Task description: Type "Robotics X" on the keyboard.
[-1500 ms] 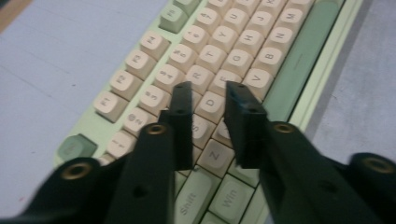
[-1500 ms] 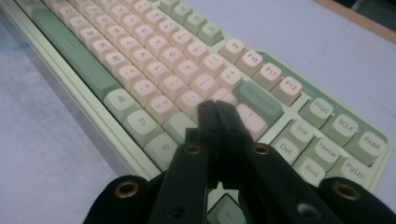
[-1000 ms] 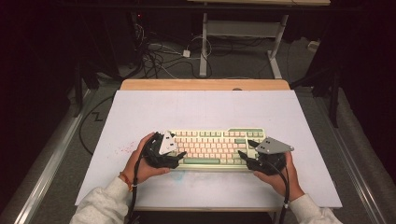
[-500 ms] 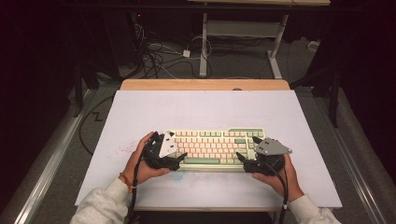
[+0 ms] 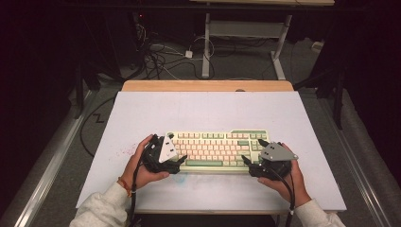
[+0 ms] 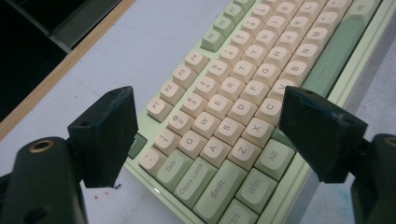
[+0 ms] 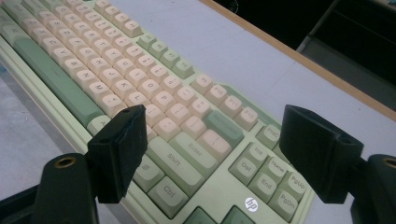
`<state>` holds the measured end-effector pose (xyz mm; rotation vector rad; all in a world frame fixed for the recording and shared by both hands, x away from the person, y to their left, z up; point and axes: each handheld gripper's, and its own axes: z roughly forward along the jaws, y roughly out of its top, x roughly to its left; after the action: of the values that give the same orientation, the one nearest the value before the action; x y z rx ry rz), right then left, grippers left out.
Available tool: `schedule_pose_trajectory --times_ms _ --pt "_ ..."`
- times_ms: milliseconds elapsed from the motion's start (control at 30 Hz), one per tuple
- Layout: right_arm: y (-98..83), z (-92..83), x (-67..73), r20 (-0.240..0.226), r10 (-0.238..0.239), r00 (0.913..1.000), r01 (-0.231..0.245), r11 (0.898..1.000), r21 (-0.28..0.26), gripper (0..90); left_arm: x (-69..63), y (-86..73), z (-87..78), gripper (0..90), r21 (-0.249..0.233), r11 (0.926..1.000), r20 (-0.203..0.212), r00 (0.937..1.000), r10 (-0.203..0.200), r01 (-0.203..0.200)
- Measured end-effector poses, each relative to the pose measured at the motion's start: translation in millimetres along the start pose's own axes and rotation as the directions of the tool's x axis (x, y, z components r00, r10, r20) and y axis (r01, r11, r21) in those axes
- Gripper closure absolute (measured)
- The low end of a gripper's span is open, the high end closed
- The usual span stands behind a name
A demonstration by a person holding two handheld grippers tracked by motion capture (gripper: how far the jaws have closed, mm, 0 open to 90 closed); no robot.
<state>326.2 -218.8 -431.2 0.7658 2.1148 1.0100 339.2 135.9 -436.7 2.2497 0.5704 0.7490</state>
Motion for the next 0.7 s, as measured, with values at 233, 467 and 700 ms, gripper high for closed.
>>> schedule_pose_trajectory --times_ms 233,467,700 --pt "-1.7 -8.8 -2.1 0.014 -0.013 0.9998 0.013 1.000 -0.006 24.0 -0.1 -3.8 -7.8 18.6 -0.005 1.0000 -0.007 0.9999 0.007 -0.008" --pt "-3.1 -17.3 -7.4 0.031 -0.017 0.9994 0.018 1.000 -0.014 24.2 2.5 -10.1 -14.7 18.3 -0.012 0.9999 -0.024 0.9997 -0.007 0.007" --pt "-5.7 -23.7 -12.5 0.051 -0.019 0.9985 0.020 1.000 -0.015 24.0 4.0 -16.6 -22.8 17.5 -0.021 0.9997 -0.038 0.9992 -0.013 0.012"
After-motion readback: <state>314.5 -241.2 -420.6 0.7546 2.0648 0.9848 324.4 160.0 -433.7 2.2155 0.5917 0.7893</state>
